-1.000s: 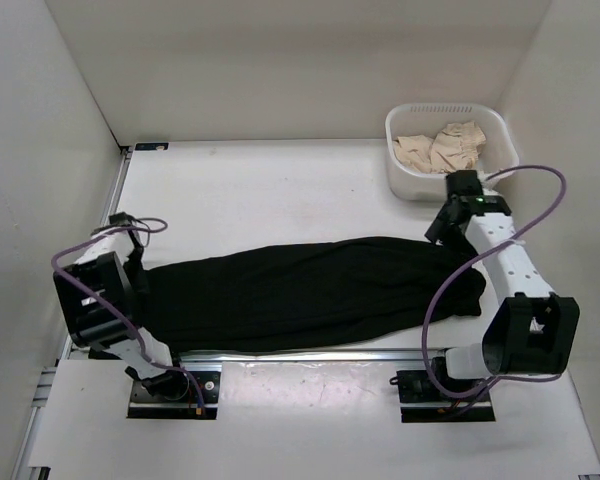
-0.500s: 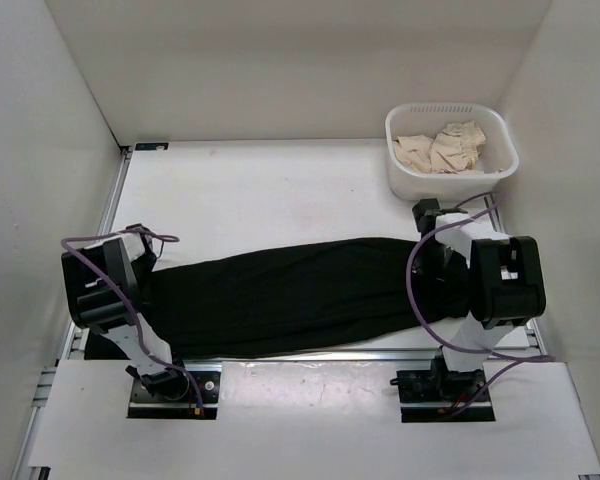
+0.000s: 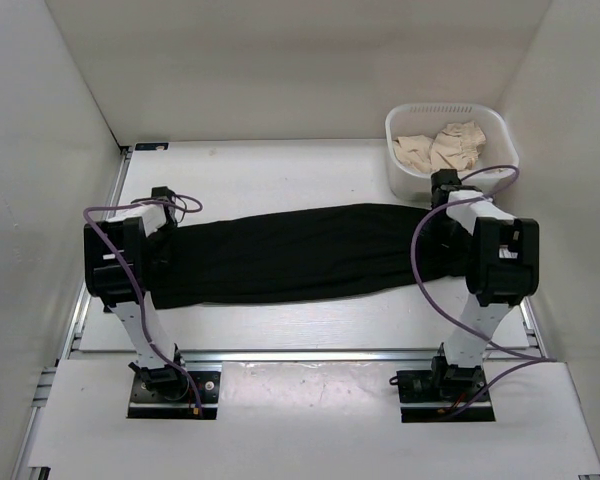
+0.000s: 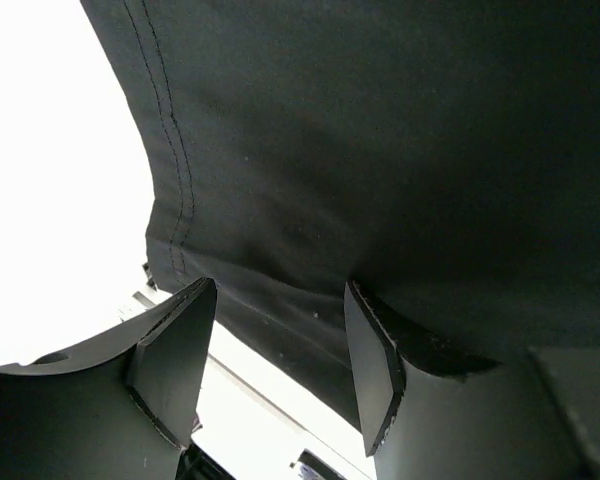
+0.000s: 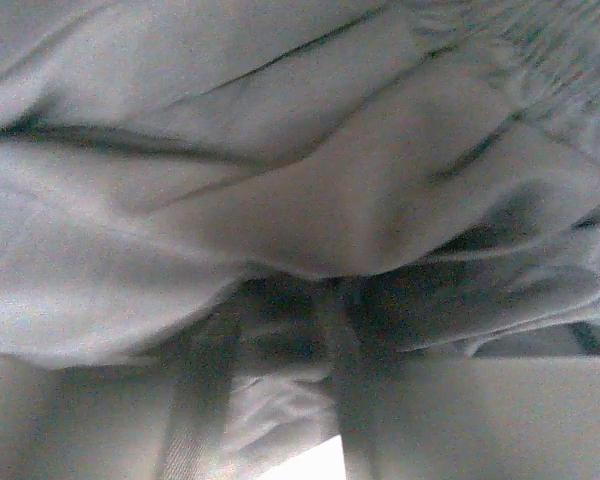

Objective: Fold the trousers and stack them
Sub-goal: Fold the trousers

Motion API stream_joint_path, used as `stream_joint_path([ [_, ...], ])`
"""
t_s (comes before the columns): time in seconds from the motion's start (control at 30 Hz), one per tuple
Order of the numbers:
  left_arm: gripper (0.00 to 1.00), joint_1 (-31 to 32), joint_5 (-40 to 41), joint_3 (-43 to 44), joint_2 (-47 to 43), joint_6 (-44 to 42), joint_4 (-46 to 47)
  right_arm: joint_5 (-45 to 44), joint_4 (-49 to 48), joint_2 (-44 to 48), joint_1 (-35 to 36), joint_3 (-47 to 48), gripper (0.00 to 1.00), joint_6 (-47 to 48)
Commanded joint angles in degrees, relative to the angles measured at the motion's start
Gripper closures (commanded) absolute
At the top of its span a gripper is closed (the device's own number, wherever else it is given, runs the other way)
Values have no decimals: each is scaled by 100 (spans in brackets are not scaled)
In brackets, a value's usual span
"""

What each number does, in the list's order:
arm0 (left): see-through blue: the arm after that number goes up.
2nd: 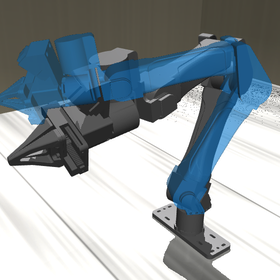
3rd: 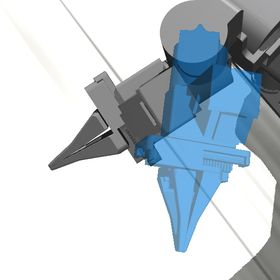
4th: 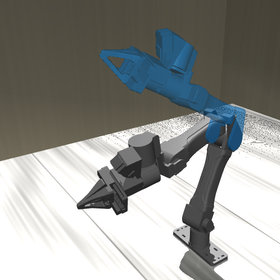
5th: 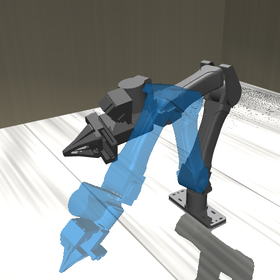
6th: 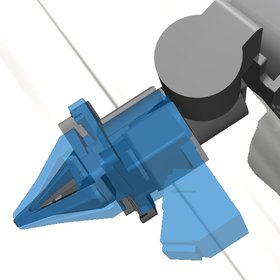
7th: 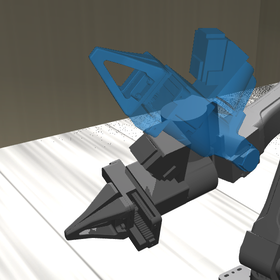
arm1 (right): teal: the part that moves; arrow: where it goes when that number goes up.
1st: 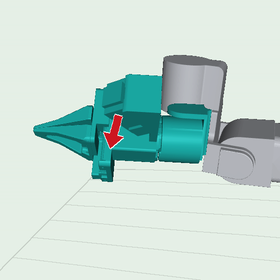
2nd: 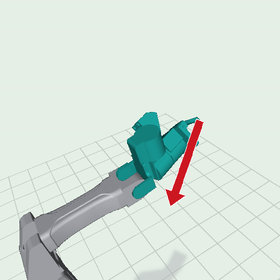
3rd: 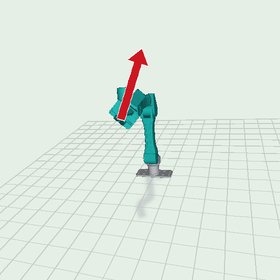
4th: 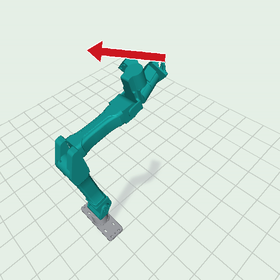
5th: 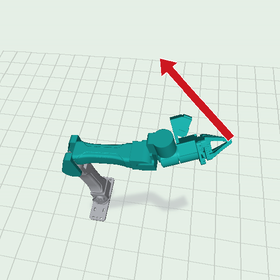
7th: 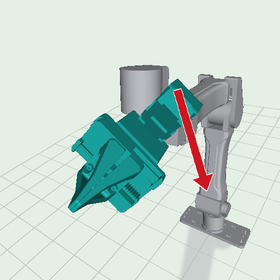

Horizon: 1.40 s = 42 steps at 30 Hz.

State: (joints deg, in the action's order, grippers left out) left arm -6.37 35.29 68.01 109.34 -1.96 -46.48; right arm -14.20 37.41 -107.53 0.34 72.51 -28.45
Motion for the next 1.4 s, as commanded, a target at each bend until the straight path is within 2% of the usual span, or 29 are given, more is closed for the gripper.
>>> stream_joint_path([
  [0.0, 34, -13, -330, -77, 123, 196, 324, 547, -138, 591, -86, -175, 51, 226],
  [0.03, 34, -13, -408, -77, 62, 196, 324, 549, -50, 766, -139, -254, 30, 226],
  [0.13, 33, -13, -470, -253, 0, 196, 324, 392, 345, 1610, -279, -658, 1, -20],
  [0.23, 33, -13, -575, -314, -53, 196, 324, 540, 487, 2348, -622, -1193, 1, -406],
  [0.4, 33, -13, -576, -253, -53, 196, 271, 1269, -276, 2359, -1360, -1880, 1, -925],
  [0.53, 33, -13, -576, -253, -53, 196, 271, 1270, -1487, 1615, -1677, -2083, 1, -1242],
  [0.7, 33, -13, -576, -253, -53, 196, 271, 1586, -2245, 541, -1853, -2004, 1, -1392],
  [0.77, 33, -13, -576, -314, -106, 196, 271, 1735, -2543, 320, -1853, -2065, 17, -1392],
  [0.8, 33, 39, -576, -367, -167, 196, 271, 1788, -2545, 320, -1853, -2065, 43, -1392],
  [0.87, 33, 39, -515, -437, -167, 196, 271, 1693, -2110, 268, -1853, -1909, 83, -1392],
  [0.9, 33, 92, -514, -437, -220, 196, 271, 1596, -1915, 267, -1853, -1820, 97, -1392],
  [0.97, 33, 153, -514, -490, -272, 196, 271, 1525, -1781, 214, -2010, -1767, 100, -1331],
  [1.07, 33, 276, -461, -543, -273, 196, 271, 1350, -1728, 722, -2204, -1995, 100, -1330],
  [1.17, 33, 513, -461, -596, -325, 196, 218, 385, -1247, 1766, -2082, -1855, 100, -1032],
  [1.23, 33, 637, -461, -648, -326, 196, 218, -186, -623, 2102, -1819, -1610, 100, -830],
  [1.27, 33, 689, -514, -648, -378, 196, 218, -824, -438, 2391, -1670, -1339, 100, -594],
  [1.37, 33, 804, -654, -648, -378, 196, 218, -1558, -111, 2771, -661, -986, 100, -128],
])
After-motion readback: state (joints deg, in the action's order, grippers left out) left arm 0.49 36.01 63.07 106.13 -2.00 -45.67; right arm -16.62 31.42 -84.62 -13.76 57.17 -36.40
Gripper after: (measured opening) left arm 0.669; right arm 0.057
